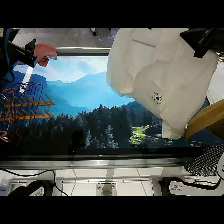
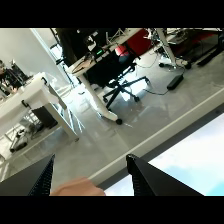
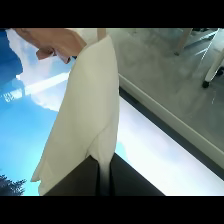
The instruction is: Fold the clothes and pants, and hang the long-sleeved shirts on hangers.
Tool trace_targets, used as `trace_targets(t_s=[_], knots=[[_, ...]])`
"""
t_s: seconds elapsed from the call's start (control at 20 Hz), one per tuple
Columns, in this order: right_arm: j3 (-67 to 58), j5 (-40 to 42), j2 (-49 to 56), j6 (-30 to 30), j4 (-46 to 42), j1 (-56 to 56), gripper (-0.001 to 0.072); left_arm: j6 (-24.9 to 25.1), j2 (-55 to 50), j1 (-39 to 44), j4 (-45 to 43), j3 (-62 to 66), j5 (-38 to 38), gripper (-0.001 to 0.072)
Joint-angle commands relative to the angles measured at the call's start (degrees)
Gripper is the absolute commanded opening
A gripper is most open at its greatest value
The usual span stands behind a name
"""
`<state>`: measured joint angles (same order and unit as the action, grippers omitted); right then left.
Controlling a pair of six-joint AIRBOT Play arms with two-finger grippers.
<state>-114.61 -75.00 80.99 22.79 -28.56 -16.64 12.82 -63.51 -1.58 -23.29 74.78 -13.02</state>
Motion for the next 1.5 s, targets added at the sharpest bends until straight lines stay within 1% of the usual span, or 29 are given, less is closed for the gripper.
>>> trace_targets(t_s=[0.0, 0.1, 0.2, 0.25, 0.4, 0.6, 0.65, 0.7, 0.75, 0.8, 0.85, 0.9, 1.0, 1.05, 1.1, 1.15, 1.25, 1.35, 1.45], knots=[[0.17, -1.66, 0.04, 0.09, -2.01, 0.68, 0.0052, 0.0, -0.07, 0.17, 0.0, 0.0, 2.12, 0.0552], [0.17, -4.31, 0.04, 0.04, -2.08, 0.68, 0.0052, -0.04, -0.55, 0.17, 1.49, 0.0, 2.36, 0.0552], [0.17, -6.67, 0.11, -0.42, -2.16, 0.68, 0.0053, -0.02, -1.51, 0.52, 10.12, 0.0, 2.34, 0.0552], [0.17, -6.84, 0.13, -0.42, -2.08, 0.68, 0.0053, 0.0, -1.7, 0.59, 12.94, 0.0, 2.32, 0.0552], [0.15, -8.0, 0.13, -0.68, -1.46, 0.92, 0.0053, -0.02, -1.77, 0.79, 13.09, 0.0, 2.34, 0.0552], [0.15, -9.53, 0.13, -2.69, -1.73, 3.3, 0.0053, -0.07, -2.49, 1.16, 13.14, 0.0, 2.23, 0.0552], [0.15, -9.55, 0.13, -3.26, -1.73, 4.04, 0.0053, -1.99, -2.62, 1.25, 13.14, 0.0, 1.73, 0.0552], [0.15, -9.88, 0.13, -3.85, -1.73, 4.79, 0.0053, -5.07, -2.62, 1.22, 13.09, 0.0, -1.09, 0.0549], [0.15, -10.36, 0.13, -4.31, -1.73, 5.49, 0.0053, -8.35, -2.71, 0.94, 13.05, 0.0, -6.4, 0.0444], [0.15, -11.08, 0.13, -4.83, -1.73, 6.25, 0.0053, -10.38, -3.02, 0.37, 13.0, 0.0, -14.1, 0.0409], [0.15, -12.0, 0.13, -5.57, -1.7, 6.82, 0.0053, -11.41, -3.74, 0.07, 12.02, 0.0, -21.51, 0.0409], [0.15, -13.29, 0.13, -5.92, -1.68, 7.37, 0.0053, -11.58, -4.48, 0.07, 10.91, 0.0, -27.32, 0.0414], [0.15, -16.83, 0.13, -5.95, -1.42, 7.85, 0.0053, -11.04, -6.38, 0.07, 8.09, 0.0, -37.03, 0.0428], [0.15, -18.78, 0.13, -5.92, -0.94, 8.13, 0.0053, -10.8, -7.45, 0.07, 7.23, 0.0, -40.98, 0.0479], [0.15, -20.68, 0.13, -5.92, -0.15, 8.28, 0.0053, -10.4, -8.41, 0.07, 7.02, 0.0, -43.93, 0.0505], [0.15, -21.99, 0.13, -5.92, 0.55, 8.63, 0.0053, -10.25, -9.38, 0.09, 7.04, 0.0, -46.42, 0.0507], [0.15, -23.23, 0.13, -5.92, 1.05, 10.08, 0.0053, -9.11, -10.88, 0.66, 7.02, 0.0, -50.36, 0.0536], [0.17, -23.41, 0.15, -5.92, 0.87, 12.44, 0.0053, -7.89, -11.67, 2.08, 6.56, 0.0, -52.17, 0.0536], [0.15, -23.41, 0.5, -5.95, 0.57, 14.75, 0.0053, -5.7, -11.74, 4.11, 4.98, 0.0, -52.17, 0.0536]])
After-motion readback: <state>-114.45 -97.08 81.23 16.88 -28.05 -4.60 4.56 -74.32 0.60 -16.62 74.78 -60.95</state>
